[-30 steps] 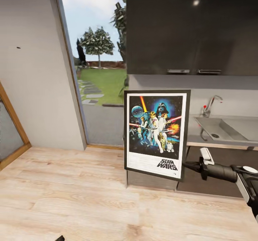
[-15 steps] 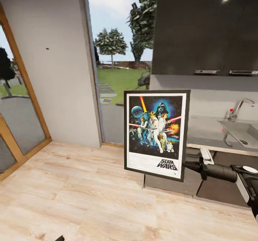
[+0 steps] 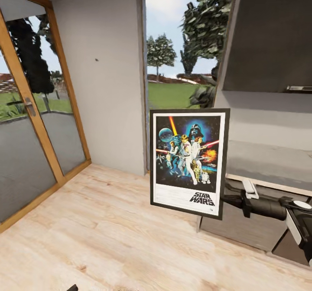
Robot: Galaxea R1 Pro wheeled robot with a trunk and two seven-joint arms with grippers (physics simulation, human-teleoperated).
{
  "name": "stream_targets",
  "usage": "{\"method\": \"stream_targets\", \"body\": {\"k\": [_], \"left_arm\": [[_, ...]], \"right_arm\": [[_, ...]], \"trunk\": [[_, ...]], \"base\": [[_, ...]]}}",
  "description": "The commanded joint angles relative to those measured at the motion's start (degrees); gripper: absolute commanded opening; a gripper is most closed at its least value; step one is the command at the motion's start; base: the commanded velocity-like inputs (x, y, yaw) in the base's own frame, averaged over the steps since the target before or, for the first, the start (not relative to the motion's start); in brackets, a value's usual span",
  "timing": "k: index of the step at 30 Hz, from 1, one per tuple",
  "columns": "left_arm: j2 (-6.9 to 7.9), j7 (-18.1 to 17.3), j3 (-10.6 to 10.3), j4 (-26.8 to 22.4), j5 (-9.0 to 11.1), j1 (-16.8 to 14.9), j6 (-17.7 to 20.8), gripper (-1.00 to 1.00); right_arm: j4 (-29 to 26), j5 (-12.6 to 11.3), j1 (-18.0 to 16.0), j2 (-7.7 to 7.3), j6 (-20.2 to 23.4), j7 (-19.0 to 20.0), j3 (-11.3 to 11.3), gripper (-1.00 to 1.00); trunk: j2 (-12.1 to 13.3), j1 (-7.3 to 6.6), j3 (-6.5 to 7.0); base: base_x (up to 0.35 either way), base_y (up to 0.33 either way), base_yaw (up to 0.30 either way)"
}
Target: Pick up the poster from the kitchen countertop and hang it on one of the wall nails in the kitchen.
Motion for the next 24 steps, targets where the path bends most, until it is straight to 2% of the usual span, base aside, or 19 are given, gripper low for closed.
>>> {"method": "stream_targets", "body": {"k": [1, 7, 11, 24], "left_arm": [[0.0, 0.0, -0.5, 0.0, 0.5, -0.1, -0.6, 1.0], [0.0, 0.0, -0.5, 0.0, 0.5, -0.1, -0.6, 1.0], [0.0, 0.0, -0.5, 0.0, 0.5, -0.1, -0.5, 1.0], [0.0, 0.0, -0.5, 0.0, 0.5, -0.1, -0.4, 1.0]], "right_arm": [[0.0, -0.1, 0.0, -0.02, 0.8, 0.3, 0.0, -1.0], [0.1, -0.1, 0.0, 0.08, 0.9, 0.2, 0.0, -1.0], [0.0, 0.0, 0.0, 0.59, 0.8, 0.2, 0.0, -1.0], [0.0, -0.1, 0.0, 0.68, 0.8, 0.2, -0.1, -1.0]], "trunk": [[-0.1, 0.04, -0.14], [-0.1, 0.04, -0.14], [-0.1, 0.04, -0.14], [-0.1, 0.04, -0.14]], "base": [[0.005, 0.292, 0.186], [0.074, 0.291, 0.059], [0.168, 0.279, 0.005], [0.182, 0.297, 0.001]]}}
